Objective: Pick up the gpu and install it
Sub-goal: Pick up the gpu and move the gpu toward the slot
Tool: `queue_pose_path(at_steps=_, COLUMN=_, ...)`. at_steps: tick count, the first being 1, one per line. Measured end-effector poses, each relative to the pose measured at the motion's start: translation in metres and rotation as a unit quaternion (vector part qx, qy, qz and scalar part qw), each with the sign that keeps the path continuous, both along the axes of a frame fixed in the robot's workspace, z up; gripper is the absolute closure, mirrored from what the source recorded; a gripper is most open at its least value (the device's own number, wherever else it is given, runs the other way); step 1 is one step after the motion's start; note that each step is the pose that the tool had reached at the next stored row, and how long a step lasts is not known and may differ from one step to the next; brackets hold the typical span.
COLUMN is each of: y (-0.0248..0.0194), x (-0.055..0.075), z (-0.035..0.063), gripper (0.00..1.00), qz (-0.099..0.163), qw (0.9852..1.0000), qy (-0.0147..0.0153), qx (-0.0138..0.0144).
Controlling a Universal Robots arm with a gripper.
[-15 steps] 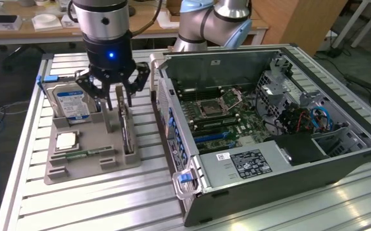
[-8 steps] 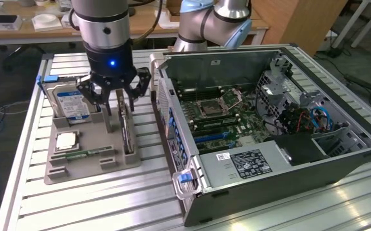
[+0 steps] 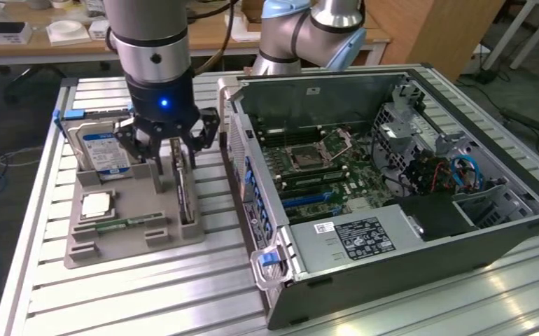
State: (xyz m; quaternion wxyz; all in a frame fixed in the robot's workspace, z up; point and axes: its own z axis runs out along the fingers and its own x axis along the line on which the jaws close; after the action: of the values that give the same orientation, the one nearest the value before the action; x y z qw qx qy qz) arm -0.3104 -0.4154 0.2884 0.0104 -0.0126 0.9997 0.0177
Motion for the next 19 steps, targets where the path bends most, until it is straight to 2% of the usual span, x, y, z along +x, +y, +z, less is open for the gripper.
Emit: queue_pose_path(at_steps=19, y=0.0, x=0.0, z=-0.0341, gripper=0.45, qz=-0.003, qw=1.0, qy=0.0, qx=0.0)
